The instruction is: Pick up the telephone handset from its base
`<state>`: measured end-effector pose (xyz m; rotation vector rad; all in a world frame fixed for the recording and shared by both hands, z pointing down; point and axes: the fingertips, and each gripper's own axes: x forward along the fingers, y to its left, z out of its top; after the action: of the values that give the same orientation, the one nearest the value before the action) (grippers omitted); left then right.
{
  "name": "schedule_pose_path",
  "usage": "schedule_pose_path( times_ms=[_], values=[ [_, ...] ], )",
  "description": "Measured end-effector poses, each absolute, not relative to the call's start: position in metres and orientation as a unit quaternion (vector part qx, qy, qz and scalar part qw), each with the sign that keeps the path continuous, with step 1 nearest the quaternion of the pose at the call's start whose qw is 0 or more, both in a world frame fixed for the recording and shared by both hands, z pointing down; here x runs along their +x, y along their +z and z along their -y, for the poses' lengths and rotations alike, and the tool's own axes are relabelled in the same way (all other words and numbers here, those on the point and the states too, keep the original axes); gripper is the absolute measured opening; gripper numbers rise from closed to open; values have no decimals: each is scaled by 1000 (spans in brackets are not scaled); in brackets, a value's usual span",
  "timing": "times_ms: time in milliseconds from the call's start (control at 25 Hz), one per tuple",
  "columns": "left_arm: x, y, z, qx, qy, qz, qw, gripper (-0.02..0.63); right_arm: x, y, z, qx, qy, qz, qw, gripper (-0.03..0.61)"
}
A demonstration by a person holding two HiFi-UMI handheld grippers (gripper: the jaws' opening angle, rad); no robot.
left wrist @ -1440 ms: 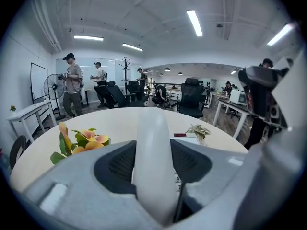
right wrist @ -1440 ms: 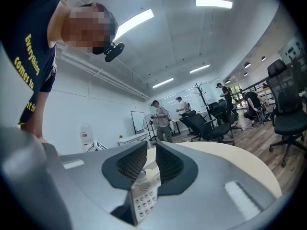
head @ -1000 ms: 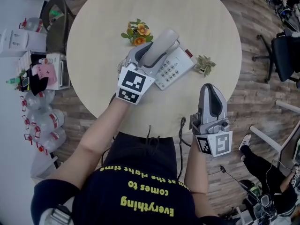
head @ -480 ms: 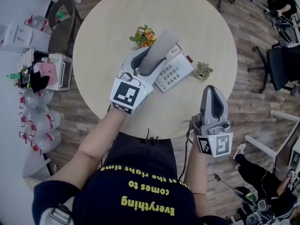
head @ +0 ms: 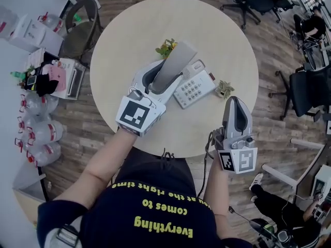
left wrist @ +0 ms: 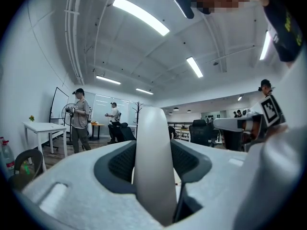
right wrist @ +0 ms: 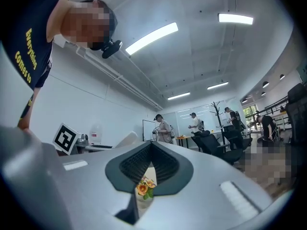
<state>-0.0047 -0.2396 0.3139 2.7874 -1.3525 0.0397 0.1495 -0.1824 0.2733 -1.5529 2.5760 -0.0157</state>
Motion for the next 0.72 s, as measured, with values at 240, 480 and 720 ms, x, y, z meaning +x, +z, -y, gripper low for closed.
schedule_pose_path(
  times_ms=[240,480,720],
  values=[
    [-31,290,220,887,-11,462,5,219,140,261,177,-503,10,-861,66,12],
    [-49,281,202,876,-26,481,3,219,133,253,174,-494,19,-866,69,12],
    [-64,276,190,870,-42,490,10,219,129,248,174,-487,-4,-869,87,12]
  ],
)
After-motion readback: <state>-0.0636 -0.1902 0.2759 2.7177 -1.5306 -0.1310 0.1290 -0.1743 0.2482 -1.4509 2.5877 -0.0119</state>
